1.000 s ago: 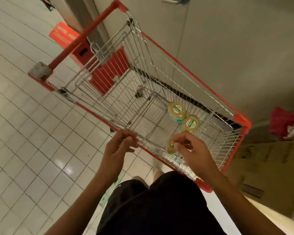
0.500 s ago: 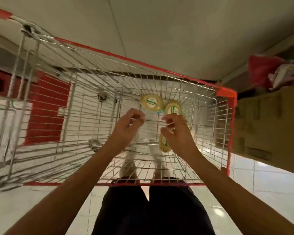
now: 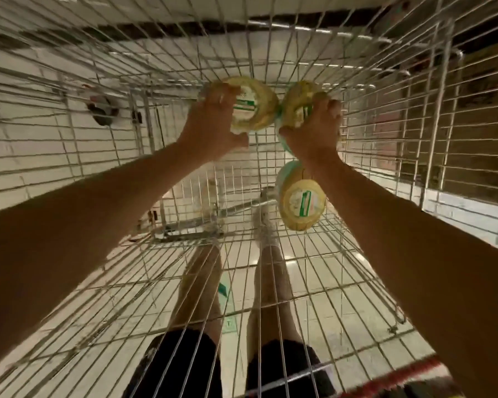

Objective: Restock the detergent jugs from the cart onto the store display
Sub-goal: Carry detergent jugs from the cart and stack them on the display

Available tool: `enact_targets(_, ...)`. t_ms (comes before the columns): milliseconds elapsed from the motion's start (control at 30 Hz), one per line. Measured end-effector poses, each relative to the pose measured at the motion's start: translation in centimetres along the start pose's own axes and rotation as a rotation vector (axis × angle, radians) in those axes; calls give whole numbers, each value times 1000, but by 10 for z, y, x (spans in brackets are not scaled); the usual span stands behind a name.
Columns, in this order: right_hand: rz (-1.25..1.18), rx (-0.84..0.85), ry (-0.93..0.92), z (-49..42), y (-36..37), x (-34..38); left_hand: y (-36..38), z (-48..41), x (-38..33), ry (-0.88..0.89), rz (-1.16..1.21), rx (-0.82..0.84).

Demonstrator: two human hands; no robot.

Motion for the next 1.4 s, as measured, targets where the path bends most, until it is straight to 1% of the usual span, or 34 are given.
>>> enact_targets(133, 139, -55, 98, -39, 32, -15, 29, -49, 8, 75, -200, -13)
enact_targets(233, 219, -198, 60, -43, 44, -19, 39, -62, 14, 87, -329, -100)
enact_targets(300, 212, -227, 20, -42, 53, -24, 40, -63, 21, 70, -368, -159)
enact_targets(367, 182, -216, -10, -40, 59, -29, 43, -60, 30, 38, -364, -165)
enact_targets(533, 167, -174, 3, -38, 62, -28, 51, -49, 38, -49, -293, -49)
enact_targets(667, 144, -90, -12, -38, 51, -20, 39, -33, 30, -208, -149, -2)
enact_targets(833, 59, -64, -51, 4, 20, 2, 11, 24, 25, -383, -47, -38)
enact_targets(1000, -24, -17, -152, 74, -31, 39, -49, 102, 8, -490, -4, -105)
enact_targets(1167, -2, 33, -311, 154, -105, 71, -124, 199, -32, -516, -1, -243)
enact_targets(1300, 58, 16, -396, 210, -164, 80, -173, 269, -72, -496, -33, -301)
enact_targets(1400, 50, -12, -430, 246, -201, 76, -200, 308, -99, -460, 25, -341)
Point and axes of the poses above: each hand's wrist, its own z-axis away from the middle knuckle, its own y-axis out of the palm, x = y × z, the point moved 8 cm from there along -z, towards the middle knuckle, and after that the axes turned 1 degree about y, right-handed, at the moved point
